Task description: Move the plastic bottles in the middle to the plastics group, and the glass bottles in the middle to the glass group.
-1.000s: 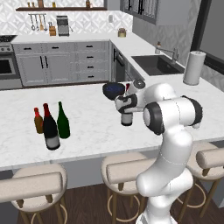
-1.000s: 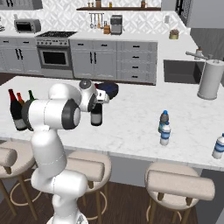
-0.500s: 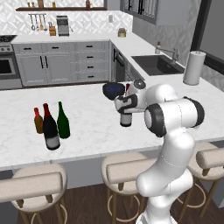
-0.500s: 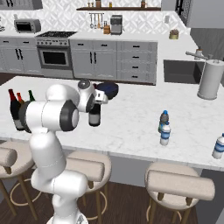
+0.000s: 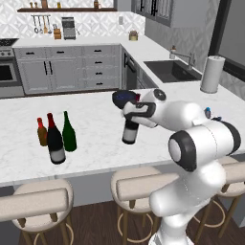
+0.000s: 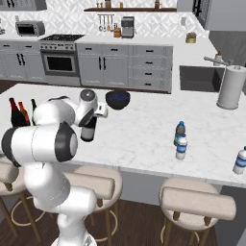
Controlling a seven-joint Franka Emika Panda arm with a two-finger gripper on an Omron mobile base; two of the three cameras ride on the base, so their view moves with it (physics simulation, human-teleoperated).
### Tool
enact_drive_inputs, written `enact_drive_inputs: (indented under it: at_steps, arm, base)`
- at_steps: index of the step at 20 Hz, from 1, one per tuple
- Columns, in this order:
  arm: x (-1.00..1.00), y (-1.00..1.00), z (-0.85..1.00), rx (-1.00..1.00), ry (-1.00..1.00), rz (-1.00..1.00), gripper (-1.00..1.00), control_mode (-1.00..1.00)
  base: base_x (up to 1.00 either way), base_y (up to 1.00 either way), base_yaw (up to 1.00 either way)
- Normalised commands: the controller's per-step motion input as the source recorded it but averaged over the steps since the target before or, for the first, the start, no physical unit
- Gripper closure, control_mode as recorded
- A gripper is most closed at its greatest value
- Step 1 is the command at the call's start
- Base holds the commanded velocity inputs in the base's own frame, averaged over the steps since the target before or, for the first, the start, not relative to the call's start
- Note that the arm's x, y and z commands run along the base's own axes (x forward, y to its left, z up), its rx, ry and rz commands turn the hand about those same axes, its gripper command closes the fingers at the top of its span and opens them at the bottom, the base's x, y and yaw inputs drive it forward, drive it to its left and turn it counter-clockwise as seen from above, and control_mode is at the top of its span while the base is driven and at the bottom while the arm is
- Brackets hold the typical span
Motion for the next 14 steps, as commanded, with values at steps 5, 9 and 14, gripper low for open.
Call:
enact_drive_inputs:
  at_steps: [5, 9, 14]
  arm:
    - [-0.59, 0.54, 0.33, 0.00, 0.00, 0.17, 1.00, -1.00]
    - [-0.58, 0.54, 0.18, -0.03, 0.00, 0.17, 1.00, -1.00]
    - [-0.10, 0.71, 0.08, -0.09, 0.00, 0.04, 1.00, -1.00]
  base:
    - [0.00, 0.00, 0.00]
    - [0.00, 0.00, 0.00]
    - [0.00, 0.00, 0.00]
